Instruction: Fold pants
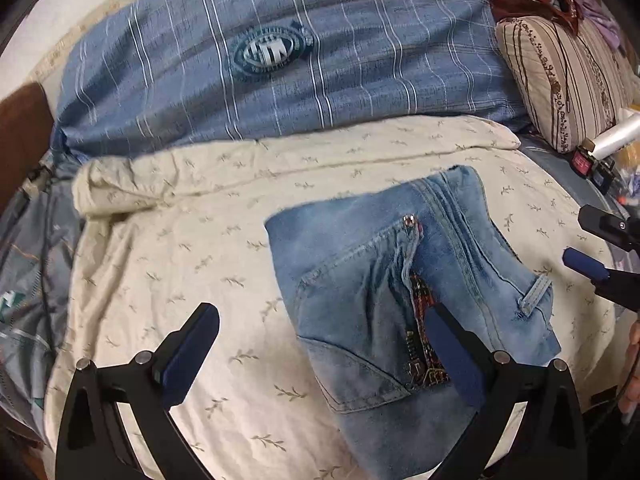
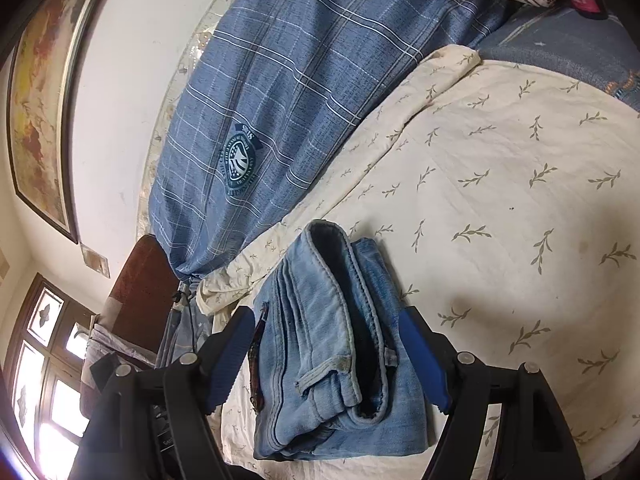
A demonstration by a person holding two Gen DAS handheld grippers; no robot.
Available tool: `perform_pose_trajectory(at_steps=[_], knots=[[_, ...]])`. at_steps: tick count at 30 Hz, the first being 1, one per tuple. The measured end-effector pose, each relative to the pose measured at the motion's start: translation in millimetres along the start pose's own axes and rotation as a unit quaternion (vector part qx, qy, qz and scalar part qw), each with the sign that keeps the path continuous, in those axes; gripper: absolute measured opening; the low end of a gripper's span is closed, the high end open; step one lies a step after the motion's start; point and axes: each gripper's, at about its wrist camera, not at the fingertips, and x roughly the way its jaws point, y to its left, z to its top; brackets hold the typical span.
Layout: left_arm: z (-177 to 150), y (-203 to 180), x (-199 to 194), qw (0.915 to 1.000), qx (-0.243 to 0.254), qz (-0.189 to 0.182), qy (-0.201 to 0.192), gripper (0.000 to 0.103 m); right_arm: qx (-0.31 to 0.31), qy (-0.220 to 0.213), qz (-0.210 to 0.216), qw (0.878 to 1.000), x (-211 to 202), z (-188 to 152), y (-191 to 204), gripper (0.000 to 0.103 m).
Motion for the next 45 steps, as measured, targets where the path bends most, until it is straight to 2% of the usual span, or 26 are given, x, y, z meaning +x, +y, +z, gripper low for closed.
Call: perform_pose_trajectory(at_steps=[4, 8, 11, 15, 18, 21, 25, 27, 31, 33, 37, 45], knots=[[-4.1, 14.9, 9.5, 0.9991, -0.03, -0.018, 0.024, 0.103, 0.007, 0.013, -0.024, 1.0, 8.2, 2.0, -6.1, 0.077], [-8.2, 31.5, 17.8, 0.9949, -0.07, -0.057, 0.045, 0.103, 0.015, 0.029, -0.047, 0.998, 19.4, 5.8, -14.5, 0.077], [-12.2, 35.4, 28.1, 0.9914, -0.084, -0.074, 0.067, 0.103, 0.015, 0.048, -0.047, 0.998, 30.8, 7.1, -16.2, 0.077], [-15.6, 30.8, 32.3, 0.9895, -0.084, -0.092, 0.073, 0.101, 0.0, 0.084, -0.063, 0.995, 51.8, 5.1, -15.8, 0.077], [-16.0, 28.7, 32.2, 0.9909, -0.075, -0.089, 0.067, 0.101, -0.023, 0.111, -0.07, 0.991, 67.3, 5.7, -15.4, 0.078], [-16.5, 30.4, 31.7, 0.9901, -0.085, -0.087, 0.069, 0.101, -0.017, 0.12, -0.045, 0.992, 71.3, 10.7, -20.5, 0.079], [-13.2, 16.9, 20.6, 0.9974, -0.045, -0.042, 0.039, 0.101, 0.03, 0.118, -0.009, 0.992, 66.2, 15.7, -32.9, 0.079], [-11.3, 11.4, 15.7, 0.999, -0.028, -0.025, 0.026, 0.101, 0.031, 0.121, -0.005, 0.992, 65.2, 14.5, -32.7, 0.079], [-9.0, 11.1, 14.6, 0.999, -0.028, -0.024, 0.025, 0.101, 0.007, 0.145, 0.017, 0.989, 68.9, 4.3, -18.8, 0.08], [-8.7, 12.2, 14.9, 0.9991, -0.028, -0.021, 0.026, 0.101, -0.018, 0.145, 0.007, 0.989, 69.0, 0.5, -11.3, 0.08], [-9.1, 10.3, 13.0, 0.9993, -0.024, -0.016, 0.024, 0.101, -0.001, 0.146, -0.001, 0.989, 73.2, 1.2, -16.0, 0.08], [-8.1, 7.4, 5.5, 0.9996, -0.019, -0.015, 0.013, 0.101, -0.009, 0.14, -0.019, 0.99, 71.7, 0.9, -16.8, 0.079]])
